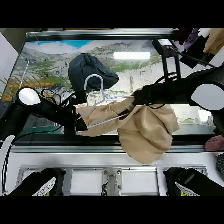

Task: Fold the clothes and pants, and hang the long-sleeved shirts on hangers.

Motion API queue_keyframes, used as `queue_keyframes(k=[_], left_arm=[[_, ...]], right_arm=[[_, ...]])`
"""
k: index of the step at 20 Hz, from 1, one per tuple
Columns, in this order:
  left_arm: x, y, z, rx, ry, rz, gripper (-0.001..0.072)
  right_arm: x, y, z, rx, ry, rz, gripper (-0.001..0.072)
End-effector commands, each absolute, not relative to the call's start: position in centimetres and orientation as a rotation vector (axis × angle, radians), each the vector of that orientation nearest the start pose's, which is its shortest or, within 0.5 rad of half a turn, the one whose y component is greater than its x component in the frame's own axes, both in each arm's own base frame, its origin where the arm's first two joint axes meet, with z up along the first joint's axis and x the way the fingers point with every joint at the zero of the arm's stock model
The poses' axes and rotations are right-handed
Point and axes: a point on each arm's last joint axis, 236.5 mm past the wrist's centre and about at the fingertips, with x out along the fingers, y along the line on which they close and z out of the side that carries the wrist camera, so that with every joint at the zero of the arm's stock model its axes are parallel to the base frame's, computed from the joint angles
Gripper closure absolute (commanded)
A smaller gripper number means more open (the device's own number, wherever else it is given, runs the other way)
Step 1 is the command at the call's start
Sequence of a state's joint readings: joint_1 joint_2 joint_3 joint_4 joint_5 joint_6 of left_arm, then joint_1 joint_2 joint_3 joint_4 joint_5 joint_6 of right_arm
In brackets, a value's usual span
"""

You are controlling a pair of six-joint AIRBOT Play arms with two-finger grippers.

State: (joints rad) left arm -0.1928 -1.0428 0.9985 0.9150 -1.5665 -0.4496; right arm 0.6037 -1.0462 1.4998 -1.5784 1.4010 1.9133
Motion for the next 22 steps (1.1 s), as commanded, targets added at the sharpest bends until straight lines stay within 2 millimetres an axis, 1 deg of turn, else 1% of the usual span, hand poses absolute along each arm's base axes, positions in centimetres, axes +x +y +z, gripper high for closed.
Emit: queue_keyframes(k=[1,2,3,7,8,12,15,17,22], left_arm=[[21.0,-18.1,6.7,0.440,1.044,-1.410,0.0687],[21.0,-18.1,6.7,0.440,1.044,-1.410,0.0687],[20.9,-18.1,6.7,0.440,1.043,-1.412,0.0687],[20.1,-19.2,6.7,0.494,1.013,-1.472,0.0687],[20.1,-19.6,6.7,0.501,1.005,-1.476,0.0686],[21.2,-20.0,6.7,0.499,0.966,-1.441,0.0686],[21.2,-20.0,6.8,0.499,0.965,-1.440,0.0686],[21.2,-20.0,6.7,0.500,0.965,-1.440,0.0686],[21.2,-20.0,6.8,0.499,0.965,-1.439,0.0686]], right_arm=[[29.7,14.4,20.0,-0.043,1.032,0.136,0.0679],[29.6,13.5,20.0,-0.048,1.036,0.093,0.0678],[29.6,13.0,20.0,-0.053,1.035,0.073,0.0679],[30.3,13.7,20.0,-0.045,1.013,0.090,0.0678],[30.4,14.3,20.0,-0.036,1.013,0.110,0.0678],[29.8,18.5,20.5,0.028,1.006,0.290,0.0679],[29.3,21.2,20.5,0.065,1.017,0.394,0.0678],[29.0,22.7,20.2,0.043,1.015,0.444,0.0678],[27.9,28.4,20.8,0.020,0.944,0.588,0.0678]])
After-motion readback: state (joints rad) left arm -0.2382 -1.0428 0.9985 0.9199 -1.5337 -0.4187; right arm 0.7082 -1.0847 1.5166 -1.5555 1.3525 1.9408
